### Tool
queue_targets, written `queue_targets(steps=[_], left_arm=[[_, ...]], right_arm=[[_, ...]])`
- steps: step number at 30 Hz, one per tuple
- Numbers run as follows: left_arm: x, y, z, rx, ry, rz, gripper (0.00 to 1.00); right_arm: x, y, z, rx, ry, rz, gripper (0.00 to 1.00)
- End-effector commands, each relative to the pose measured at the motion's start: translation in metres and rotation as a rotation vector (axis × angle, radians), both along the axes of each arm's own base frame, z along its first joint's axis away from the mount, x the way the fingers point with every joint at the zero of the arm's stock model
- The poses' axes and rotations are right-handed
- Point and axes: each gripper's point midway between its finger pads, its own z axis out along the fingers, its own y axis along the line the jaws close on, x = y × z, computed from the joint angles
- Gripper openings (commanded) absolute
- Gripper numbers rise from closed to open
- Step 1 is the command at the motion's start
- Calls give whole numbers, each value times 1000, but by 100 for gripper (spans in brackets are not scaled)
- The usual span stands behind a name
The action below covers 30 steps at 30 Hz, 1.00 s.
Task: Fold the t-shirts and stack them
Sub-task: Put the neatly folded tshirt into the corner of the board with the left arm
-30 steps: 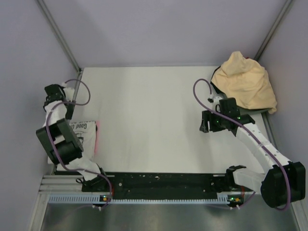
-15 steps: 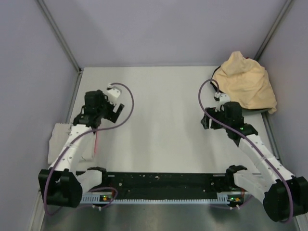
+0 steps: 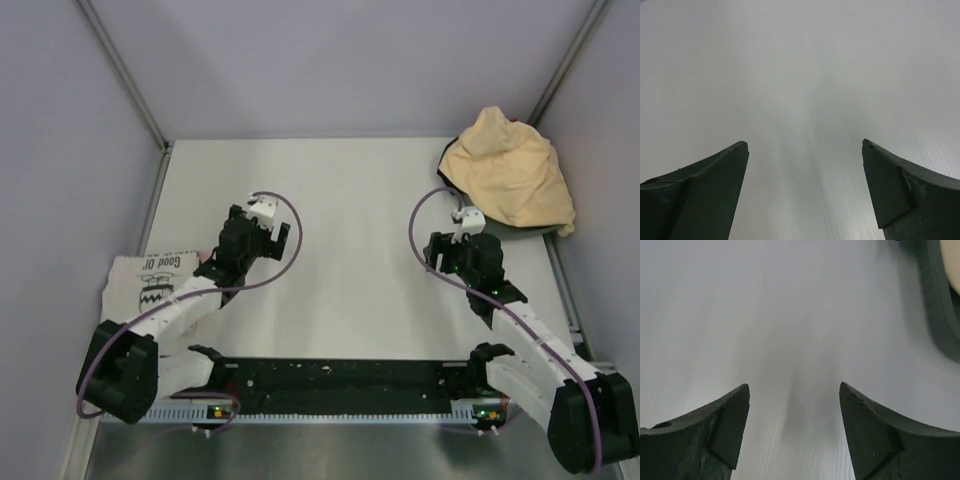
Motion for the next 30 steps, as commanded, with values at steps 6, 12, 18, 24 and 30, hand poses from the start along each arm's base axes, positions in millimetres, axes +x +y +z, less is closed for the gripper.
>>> queue_targets(steps=[6, 12, 18, 24, 30], left_arm=[[15, 7, 34, -155, -238, 104, 99], [15, 8, 36, -154, -253, 108, 99], [12, 3, 36, -148, -262, 67, 99], [11, 8, 32, -91, -292, 59, 99], [5, 3, 8, -55, -264, -2, 99]], right_arm=[[19, -20, 21, -43, -200, -67, 73], [18, -27, 20, -60, -223, -92, 75], [18, -26, 21, -56, -220, -86, 75], [17, -23, 19, -50, -218, -70, 75], [18, -22, 19, -48, -217, -66, 75]])
